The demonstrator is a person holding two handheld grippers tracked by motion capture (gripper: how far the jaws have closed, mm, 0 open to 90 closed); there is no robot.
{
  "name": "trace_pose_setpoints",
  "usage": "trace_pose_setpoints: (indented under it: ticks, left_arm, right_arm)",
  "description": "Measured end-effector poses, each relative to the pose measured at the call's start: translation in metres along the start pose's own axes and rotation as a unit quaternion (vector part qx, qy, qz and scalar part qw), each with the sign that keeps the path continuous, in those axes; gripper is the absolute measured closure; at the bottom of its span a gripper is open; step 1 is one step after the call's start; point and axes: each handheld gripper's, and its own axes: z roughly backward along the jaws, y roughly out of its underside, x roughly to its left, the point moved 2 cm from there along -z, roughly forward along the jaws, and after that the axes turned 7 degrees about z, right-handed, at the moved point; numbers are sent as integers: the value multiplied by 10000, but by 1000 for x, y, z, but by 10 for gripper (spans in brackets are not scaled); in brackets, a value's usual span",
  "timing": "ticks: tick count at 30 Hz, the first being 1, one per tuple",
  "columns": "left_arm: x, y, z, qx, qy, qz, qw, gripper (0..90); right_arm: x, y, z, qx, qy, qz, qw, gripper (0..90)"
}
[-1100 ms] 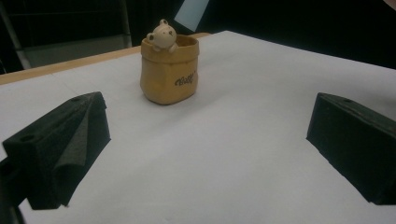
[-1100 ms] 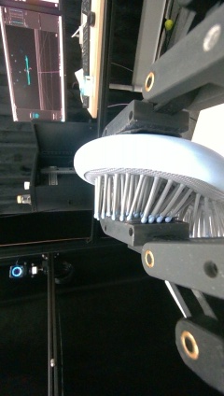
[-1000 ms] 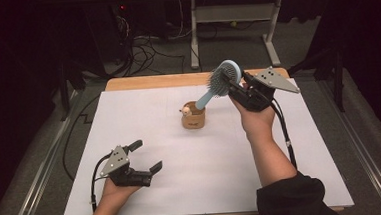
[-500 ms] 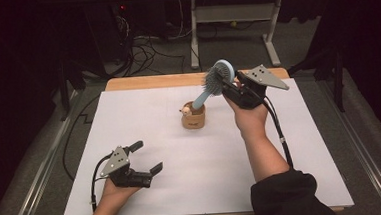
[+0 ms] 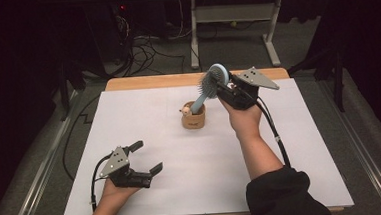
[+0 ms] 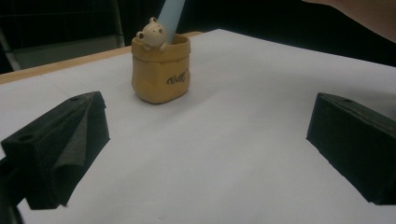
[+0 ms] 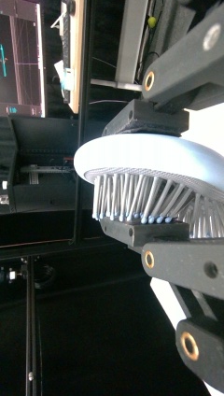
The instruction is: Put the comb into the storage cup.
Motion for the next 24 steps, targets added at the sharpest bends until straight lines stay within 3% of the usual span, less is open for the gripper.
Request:
trace_pose_setpoints:
  ticks: [24]
  left_arm:
    - [1,0,1,-46,-31,-26,10000,3]
  right_arm:
    - [10,19,-19,228,0,-38,9997,589]
